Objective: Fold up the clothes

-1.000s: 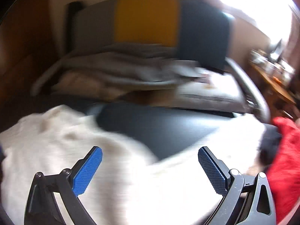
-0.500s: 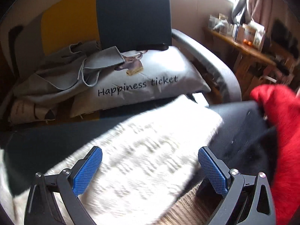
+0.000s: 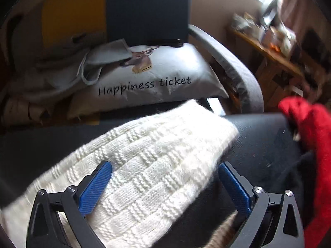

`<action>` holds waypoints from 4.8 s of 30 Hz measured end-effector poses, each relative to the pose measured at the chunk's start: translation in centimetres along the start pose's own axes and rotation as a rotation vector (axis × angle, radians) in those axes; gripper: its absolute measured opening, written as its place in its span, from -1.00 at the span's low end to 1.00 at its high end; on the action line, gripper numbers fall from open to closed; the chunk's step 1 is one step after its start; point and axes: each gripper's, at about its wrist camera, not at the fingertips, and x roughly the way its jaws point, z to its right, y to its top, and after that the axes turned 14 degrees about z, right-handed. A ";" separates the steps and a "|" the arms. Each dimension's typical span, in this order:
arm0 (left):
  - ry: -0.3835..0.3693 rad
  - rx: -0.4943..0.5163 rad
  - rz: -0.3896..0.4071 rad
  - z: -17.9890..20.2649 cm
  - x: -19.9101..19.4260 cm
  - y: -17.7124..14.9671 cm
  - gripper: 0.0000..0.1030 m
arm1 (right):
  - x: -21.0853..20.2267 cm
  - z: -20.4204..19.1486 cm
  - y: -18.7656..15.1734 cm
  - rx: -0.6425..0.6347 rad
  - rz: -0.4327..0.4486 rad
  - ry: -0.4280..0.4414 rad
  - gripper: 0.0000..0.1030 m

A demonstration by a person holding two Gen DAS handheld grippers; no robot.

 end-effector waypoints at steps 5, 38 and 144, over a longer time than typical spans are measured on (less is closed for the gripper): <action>-0.031 -0.052 0.005 -0.6 -0.2 -0.1 -0.27 | -1.5 -0.6 0.1 -0.006 -0.076 0.052 -0.20; -0.063 0.178 0.013 7.5 1.1 4.7 -0.24 | -30.4 -2.5 -8.7 -0.204 0.183 -0.121 0.59; 0.020 -0.149 -0.042 2.3 -12.6 -6.4 0.11 | -24.5 2.5 -15.6 0.354 0.191 0.363 -0.81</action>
